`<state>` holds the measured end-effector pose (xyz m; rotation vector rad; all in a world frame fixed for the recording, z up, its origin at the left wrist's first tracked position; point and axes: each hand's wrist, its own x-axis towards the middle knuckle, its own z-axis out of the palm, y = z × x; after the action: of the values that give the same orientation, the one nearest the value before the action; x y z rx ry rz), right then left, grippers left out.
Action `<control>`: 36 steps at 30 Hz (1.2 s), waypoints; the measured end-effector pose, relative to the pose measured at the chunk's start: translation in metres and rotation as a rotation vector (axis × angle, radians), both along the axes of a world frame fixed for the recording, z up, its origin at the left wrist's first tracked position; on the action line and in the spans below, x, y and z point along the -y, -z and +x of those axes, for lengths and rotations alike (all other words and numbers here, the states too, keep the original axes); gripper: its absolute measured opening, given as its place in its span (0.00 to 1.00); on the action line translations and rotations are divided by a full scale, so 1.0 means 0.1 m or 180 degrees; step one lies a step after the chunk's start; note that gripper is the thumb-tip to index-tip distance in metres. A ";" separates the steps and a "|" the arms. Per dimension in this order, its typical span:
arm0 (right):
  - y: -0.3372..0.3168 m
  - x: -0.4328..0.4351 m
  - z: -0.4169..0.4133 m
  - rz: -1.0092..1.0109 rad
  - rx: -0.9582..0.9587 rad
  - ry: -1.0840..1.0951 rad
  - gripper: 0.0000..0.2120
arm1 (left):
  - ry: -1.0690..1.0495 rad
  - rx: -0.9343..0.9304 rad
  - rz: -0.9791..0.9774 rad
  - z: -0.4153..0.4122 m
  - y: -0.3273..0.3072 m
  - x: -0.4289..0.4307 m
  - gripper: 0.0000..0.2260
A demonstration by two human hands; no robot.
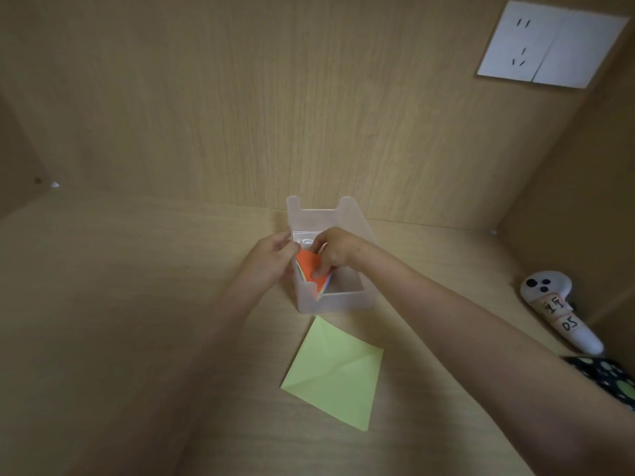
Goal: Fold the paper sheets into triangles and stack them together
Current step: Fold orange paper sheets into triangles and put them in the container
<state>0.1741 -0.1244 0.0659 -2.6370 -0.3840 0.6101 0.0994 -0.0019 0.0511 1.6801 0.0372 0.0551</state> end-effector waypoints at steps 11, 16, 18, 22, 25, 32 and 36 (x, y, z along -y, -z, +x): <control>-0.20 0.24 0.02 -0.0518 -0.0289 -0.1343 0.20 | 0.0002 -0.0074 0.0387 0.07 -0.06 -0.03 0.15; -0.19 0.23 -0.01 -0.0733 -0.0312 -0.1613 0.22 | 0.0102 -0.0018 0.0947 0.13 -0.06 -0.04 0.13; -0.18 0.21 -0.03 -0.0754 -0.0323 -0.1614 0.25 | 0.0077 -0.0039 0.1030 0.14 -0.06 -0.03 0.13; -0.23 0.25 -0.08 -0.0754 -0.0372 -0.1620 0.29 | 0.0042 -0.0032 0.0997 0.11 -0.08 -0.03 0.13; -0.26 0.30 -0.12 -0.0413 -0.0431 -0.1582 0.25 | 0.0063 -0.0011 0.0982 0.07 -0.10 -0.01 0.13; -0.20 0.35 -0.19 -0.0071 -0.0558 -0.1466 0.13 | -0.0418 0.0679 0.2152 -0.01 -0.19 0.05 0.18; -0.21 0.39 -0.23 0.0125 -0.0207 -0.1391 0.13 | -0.0180 0.0785 0.2388 -0.07 -0.28 0.18 0.14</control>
<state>0.1508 -0.1638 0.0870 -2.4982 -0.9547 0.8081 0.0923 -0.0203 0.0787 2.4080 -0.1383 0.3540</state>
